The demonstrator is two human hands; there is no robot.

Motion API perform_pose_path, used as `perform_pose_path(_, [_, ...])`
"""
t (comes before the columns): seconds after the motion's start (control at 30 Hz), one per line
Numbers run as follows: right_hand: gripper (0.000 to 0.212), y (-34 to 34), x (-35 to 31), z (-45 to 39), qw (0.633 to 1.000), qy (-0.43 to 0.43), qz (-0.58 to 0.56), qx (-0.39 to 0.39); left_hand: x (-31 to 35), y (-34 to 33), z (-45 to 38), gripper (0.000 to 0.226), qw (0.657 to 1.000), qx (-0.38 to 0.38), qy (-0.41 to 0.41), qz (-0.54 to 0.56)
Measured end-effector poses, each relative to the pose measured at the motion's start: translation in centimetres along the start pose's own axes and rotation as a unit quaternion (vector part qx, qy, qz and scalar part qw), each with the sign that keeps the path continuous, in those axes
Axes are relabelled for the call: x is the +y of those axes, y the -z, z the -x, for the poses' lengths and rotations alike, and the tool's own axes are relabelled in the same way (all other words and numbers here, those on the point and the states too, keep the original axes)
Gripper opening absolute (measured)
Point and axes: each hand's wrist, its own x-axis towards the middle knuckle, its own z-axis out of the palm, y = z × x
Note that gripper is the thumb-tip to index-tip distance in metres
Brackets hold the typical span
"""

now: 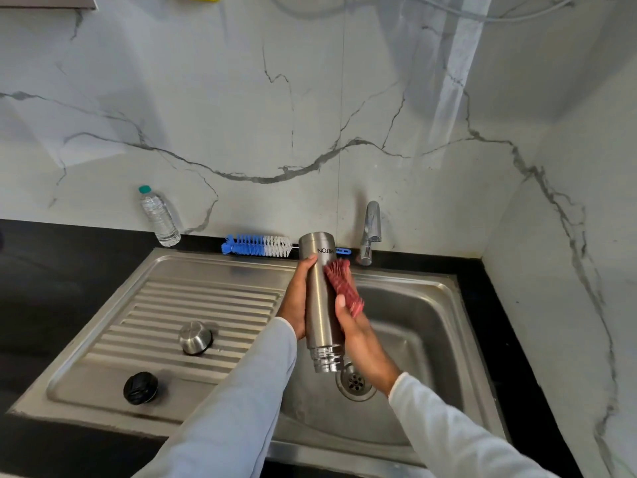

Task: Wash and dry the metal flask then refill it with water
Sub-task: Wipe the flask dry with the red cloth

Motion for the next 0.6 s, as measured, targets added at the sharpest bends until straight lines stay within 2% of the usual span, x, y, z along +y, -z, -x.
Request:
perform_pose_path(0.07, [0.073,-0.7,0.8,1.3,0.999,0.024,0.030,0.004,-0.1,0.3,-0.4,0.080,0.999,0.036,0.008,-0.012])
perform_pose_path(0.1, [0.069,-1.0,1.0,1.7,0.998,0.037,0.040,0.008,-0.3,0.4,-0.5,0.079,0.998,0.063,0.001,-0.030])
perform_pose_path(0.2, [0.061,-1.4,0.9,2.4,0.996,0.062,0.055,0.020,-0.6,0.3,-0.1,0.057,0.989,0.106,-0.047,-0.091])
perform_pose_path(0.3, [0.066,-1.8,1.4,1.7,0.995,0.070,0.068,0.032,0.0,0.2,0.2,0.051,0.983,0.082,-0.041,-0.160])
perform_pose_path(0.37, [0.077,-1.7,1.3,0.5,0.994,0.076,0.061,0.044,0.5,0.2,0.4,0.056,0.979,0.042,-0.020,-0.199])
perform_pose_path(0.43, [0.078,-1.5,0.7,-0.7,0.995,0.074,0.055,0.048,0.4,0.1,0.8,0.059,0.978,0.010,-0.023,-0.206])
perform_pose_path(0.53, [0.071,-0.9,-0.9,-2.7,0.994,0.068,0.066,0.059,0.3,-0.1,0.9,0.068,0.980,0.015,-0.034,-0.195])
perform_pose_path(0.6, [0.076,-0.4,-2.1,-4.2,0.994,0.057,0.055,0.071,0.4,-0.2,0.8,0.070,0.979,0.026,-0.027,-0.201])
